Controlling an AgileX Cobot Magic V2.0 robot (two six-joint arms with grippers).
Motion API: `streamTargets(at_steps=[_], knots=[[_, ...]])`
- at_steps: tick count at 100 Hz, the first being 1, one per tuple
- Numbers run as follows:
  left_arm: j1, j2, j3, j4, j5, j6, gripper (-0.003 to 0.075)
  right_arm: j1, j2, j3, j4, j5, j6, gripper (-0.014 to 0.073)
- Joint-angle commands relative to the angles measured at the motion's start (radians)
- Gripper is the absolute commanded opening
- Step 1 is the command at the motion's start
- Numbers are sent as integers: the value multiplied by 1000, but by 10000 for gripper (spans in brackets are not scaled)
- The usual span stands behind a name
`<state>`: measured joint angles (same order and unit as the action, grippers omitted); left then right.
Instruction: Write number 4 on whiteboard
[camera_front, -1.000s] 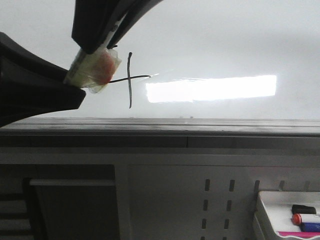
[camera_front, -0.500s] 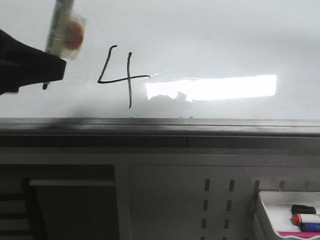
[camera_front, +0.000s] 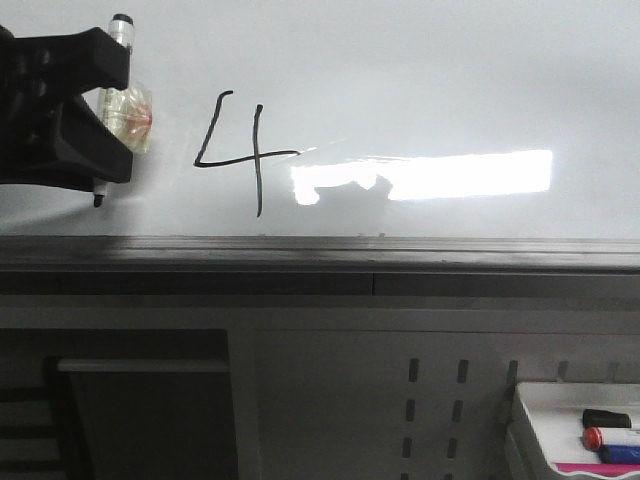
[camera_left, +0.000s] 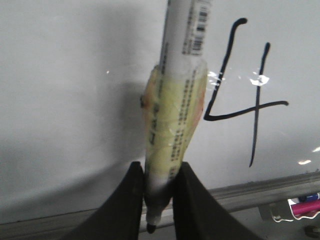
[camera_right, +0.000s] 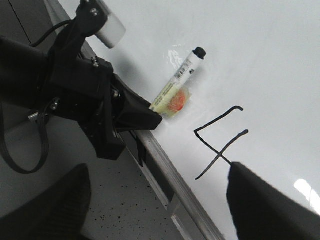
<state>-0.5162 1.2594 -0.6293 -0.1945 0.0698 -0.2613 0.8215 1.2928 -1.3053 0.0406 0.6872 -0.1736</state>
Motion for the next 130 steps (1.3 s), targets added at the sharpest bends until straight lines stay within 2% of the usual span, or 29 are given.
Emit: streamTargets(at_steps=[1,39,46,61,68,80,87,97,107,111,124,130], knots=[[11,-7,-38,-27,-43,-11,-20,-7,-34,-36,0,-53,-4,500],[46,-5,-38,-31,-32,-11,-13,-7,-34,-36,0,-47,-4,500],[46,-5,-38,-31,-36,-11,46,-7,-34,-36,0,-47,-4,500],[46,-5,-38,-33,-70,-13,273,-7,-34,-36,0,-42,-4,500],[46,-5,-38,-33,-76,-13,307,-7,-34,-36,0,-33,-4,500],[46,-11,-38,-33,-77,-13,305,-7,-38,-36,-8,-21,-4,495],[46,-38,-38,-18,-77,-10,304,-7,-45,-36,-24,-19,-4,441],[46,-102,-38,27,-70,-6,302,-9,-79,-24,-29,-27,-4,265],[46,-204,-38,75,-60,-6,286,-9,-122,8,-29,-50,-4,3],[46,-242,-38,106,-58,-6,239,-9,-147,32,-29,-74,-2,-76],[46,-395,-30,226,-55,-6,-20,-9,-243,152,-29,-211,15,-63],[46,-459,-22,243,-50,-4,-20,-9,-304,231,-29,-289,15,-63]])
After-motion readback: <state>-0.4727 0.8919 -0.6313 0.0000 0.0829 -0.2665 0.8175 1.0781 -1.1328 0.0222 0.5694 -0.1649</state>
